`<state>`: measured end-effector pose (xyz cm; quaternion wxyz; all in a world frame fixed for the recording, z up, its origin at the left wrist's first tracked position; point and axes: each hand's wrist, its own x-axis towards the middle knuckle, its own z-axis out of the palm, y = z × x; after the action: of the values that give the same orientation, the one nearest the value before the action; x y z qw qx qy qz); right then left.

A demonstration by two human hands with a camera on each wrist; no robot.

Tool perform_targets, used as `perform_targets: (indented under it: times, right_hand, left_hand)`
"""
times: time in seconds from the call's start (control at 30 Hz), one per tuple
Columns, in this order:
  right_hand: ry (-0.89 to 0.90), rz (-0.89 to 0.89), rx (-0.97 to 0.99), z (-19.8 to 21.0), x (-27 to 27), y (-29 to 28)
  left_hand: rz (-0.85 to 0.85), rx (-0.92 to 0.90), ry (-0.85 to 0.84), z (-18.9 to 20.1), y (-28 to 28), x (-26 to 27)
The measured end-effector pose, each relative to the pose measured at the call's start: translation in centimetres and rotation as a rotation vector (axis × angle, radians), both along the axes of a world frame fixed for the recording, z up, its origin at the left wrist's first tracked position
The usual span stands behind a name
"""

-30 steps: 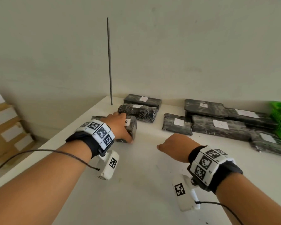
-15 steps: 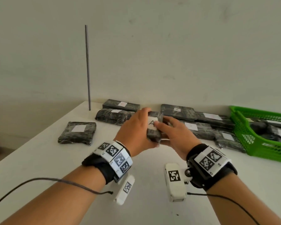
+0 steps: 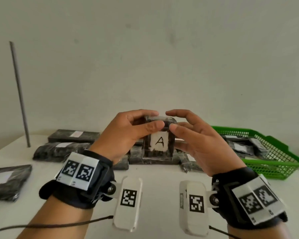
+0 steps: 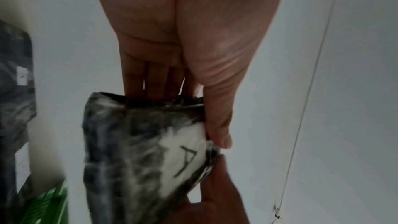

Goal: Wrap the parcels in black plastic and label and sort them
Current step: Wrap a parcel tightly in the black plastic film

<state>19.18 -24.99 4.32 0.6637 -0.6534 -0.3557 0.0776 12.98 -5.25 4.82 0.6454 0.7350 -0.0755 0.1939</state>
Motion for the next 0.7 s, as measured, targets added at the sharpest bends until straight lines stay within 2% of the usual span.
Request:
perform_targets:
  times: [0.17, 0.27, 0.37, 0.7]
  right_hand:
    - [-0.142, -0.092, -0.012, -0.1, 1.9, -0.3]
    - [-0.141, -0.122, -0.017, -0.4, 2.8, 0.1]
    - [-0.163, -0.135, -0.091, -0.5, 2.9, 0.5]
    - [-0.107, -0.187, 0.014, 0.2, 1.5, 0.4]
  left_hand:
    - [-0.069, -0.04, 0.017, -0.3, 0.0, 1.8]
    - [-0.057, -0.135, 0.03, -1.1, 0.3, 2.7]
    - [-0.022, -0.155, 0.015, -1.4, 0.2, 3.0]
    - [-0.069, -0.157, -0.037, -0.6, -0.6, 2.2]
